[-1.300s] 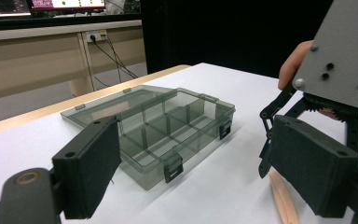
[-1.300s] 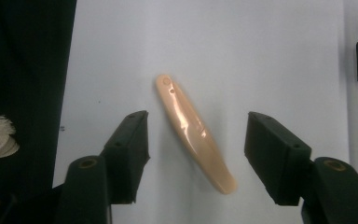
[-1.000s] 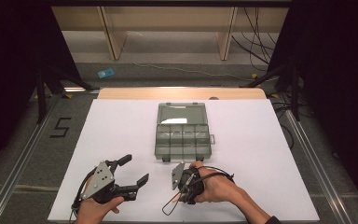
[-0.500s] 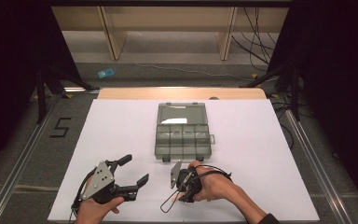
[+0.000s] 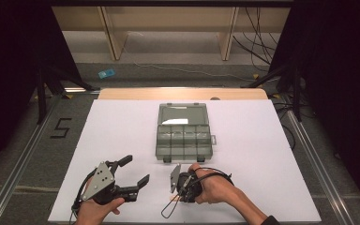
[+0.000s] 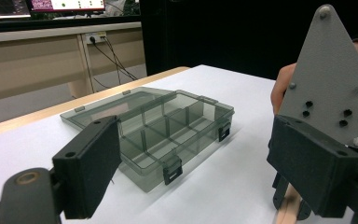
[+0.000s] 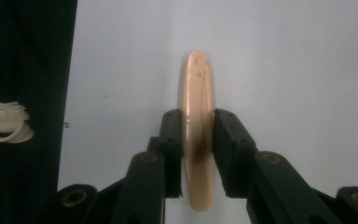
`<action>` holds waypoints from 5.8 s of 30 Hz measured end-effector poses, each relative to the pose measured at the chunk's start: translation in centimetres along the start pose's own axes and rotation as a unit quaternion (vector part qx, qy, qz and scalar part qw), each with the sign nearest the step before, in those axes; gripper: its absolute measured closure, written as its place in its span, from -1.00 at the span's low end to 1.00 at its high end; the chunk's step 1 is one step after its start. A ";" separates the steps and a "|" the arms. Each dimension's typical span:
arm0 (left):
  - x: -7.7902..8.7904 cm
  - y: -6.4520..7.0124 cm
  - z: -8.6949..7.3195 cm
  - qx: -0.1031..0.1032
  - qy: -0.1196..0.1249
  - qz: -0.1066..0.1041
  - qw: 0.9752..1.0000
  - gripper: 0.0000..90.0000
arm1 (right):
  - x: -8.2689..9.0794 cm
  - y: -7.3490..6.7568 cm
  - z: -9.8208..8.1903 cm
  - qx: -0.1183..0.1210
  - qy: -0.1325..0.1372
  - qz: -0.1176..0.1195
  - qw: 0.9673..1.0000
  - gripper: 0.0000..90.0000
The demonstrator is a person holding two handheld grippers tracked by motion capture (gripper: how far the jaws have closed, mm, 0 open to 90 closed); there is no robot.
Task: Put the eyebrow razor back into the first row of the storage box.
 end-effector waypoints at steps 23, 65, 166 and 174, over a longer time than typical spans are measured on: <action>0.2 0.0 0.1 -0.003 -0.002 0.003 1.000 -0.64 | 3.0 1.0 -0.9 -0.015 0.044 -0.056 0.997 0.65; 0.1 0.1 0.1 0.001 -0.005 0.003 1.000 -0.64 | 9.4 2.4 -3.5 -0.062 0.137 -0.134 0.979 0.65; 0.2 0.0 0.1 0.000 -0.002 0.004 1.000 -0.64 | 6.2 16.2 -4.0 -0.163 0.089 -0.186 0.965 0.45; 0.2 -0.1 0.1 -0.004 -0.003 0.004 1.000 -0.64 | 8.0 15.0 -3.9 -0.183 0.135 -0.206 0.952 0.01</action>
Point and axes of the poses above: each handheld gripper's, and its own axes: x roughly backward along the jaws, z roughly out of its top, y roughly to its right, the point moved 2 cm from there along -x, roughly forward along the jaws, and after that the axes turned 4 degrees about z, right-handed, at the moved point
